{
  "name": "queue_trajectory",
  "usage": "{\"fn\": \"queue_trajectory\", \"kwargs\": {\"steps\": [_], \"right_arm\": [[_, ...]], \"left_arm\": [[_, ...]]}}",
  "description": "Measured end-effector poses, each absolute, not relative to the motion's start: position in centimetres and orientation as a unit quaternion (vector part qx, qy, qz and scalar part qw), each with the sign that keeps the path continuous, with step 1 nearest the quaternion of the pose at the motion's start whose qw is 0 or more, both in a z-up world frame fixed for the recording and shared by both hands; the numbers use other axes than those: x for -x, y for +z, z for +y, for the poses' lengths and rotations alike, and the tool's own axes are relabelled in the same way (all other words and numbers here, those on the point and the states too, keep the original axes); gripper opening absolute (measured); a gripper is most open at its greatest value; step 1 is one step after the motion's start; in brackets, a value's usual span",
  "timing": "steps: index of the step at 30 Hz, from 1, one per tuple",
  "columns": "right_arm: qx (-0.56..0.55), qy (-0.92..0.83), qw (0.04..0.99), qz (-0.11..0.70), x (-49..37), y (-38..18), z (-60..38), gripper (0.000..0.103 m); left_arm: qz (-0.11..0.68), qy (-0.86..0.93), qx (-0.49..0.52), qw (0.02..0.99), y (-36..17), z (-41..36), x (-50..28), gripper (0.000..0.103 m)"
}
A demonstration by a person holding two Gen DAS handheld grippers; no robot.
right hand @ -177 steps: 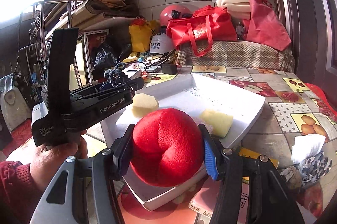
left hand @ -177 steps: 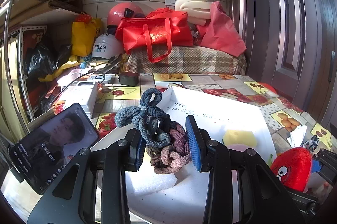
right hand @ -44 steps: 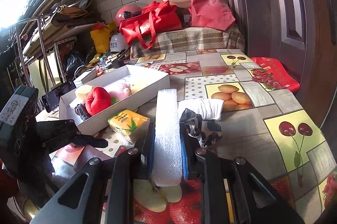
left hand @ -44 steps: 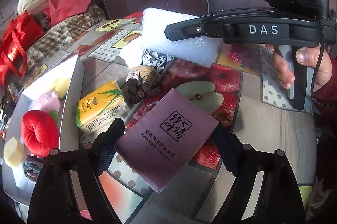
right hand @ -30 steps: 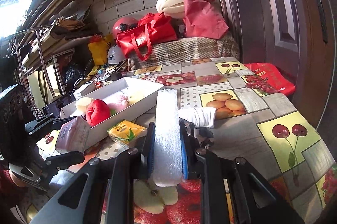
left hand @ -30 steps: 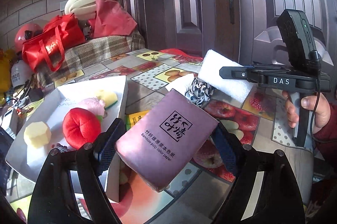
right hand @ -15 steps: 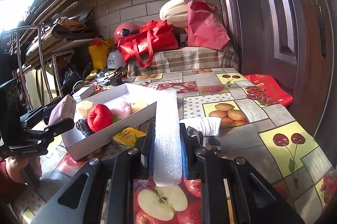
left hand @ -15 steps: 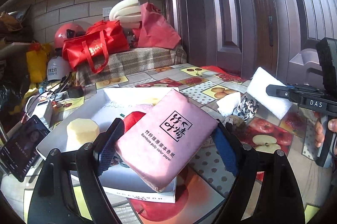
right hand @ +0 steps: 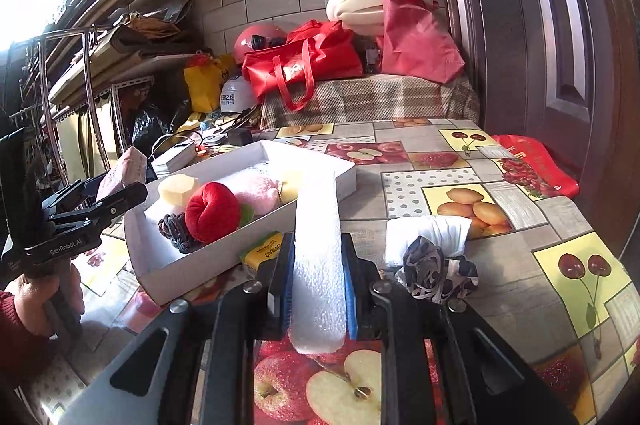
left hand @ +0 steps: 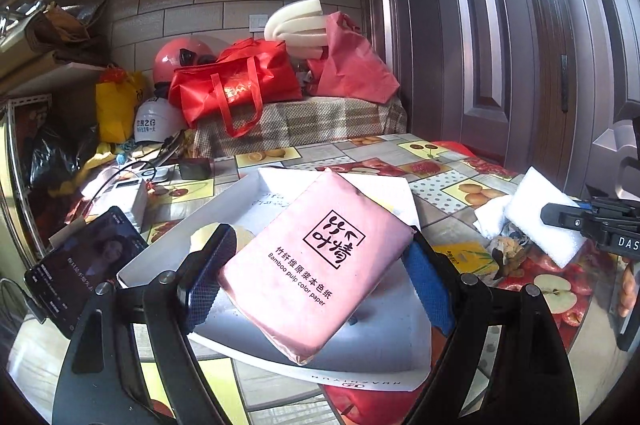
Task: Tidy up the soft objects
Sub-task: 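Carry the pink paper pack over the box with the left tool while the right tool carries the foam strip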
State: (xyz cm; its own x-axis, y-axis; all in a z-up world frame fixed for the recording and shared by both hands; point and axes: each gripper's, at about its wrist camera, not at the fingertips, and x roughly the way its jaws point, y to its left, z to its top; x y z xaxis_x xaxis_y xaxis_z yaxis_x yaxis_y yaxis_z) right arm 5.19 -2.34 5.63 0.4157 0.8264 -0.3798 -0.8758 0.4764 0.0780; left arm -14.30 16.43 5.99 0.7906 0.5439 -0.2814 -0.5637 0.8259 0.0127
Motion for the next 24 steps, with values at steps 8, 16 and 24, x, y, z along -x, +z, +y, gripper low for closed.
{"fn": "queue_trajectory", "kwargs": {"steps": [8,16,24], "right_arm": [[0.077,0.515,0.833,0.186,-4.3,5.4,-0.5,0.019],[0.093,0.528,0.827,0.171,-2.8,5.3,2.7,0.019],[0.104,0.542,0.818,0.161,-1.3,5.4,6.3,0.019]], "left_arm": [[0.130,0.334,0.049,0.932,5.7,18.7,15.4,0.085],[0.130,0.346,0.043,0.928,5.7,18.6,15.4,0.085],[0.125,0.367,0.048,0.921,5.7,19.5,15.5,0.085]]}}
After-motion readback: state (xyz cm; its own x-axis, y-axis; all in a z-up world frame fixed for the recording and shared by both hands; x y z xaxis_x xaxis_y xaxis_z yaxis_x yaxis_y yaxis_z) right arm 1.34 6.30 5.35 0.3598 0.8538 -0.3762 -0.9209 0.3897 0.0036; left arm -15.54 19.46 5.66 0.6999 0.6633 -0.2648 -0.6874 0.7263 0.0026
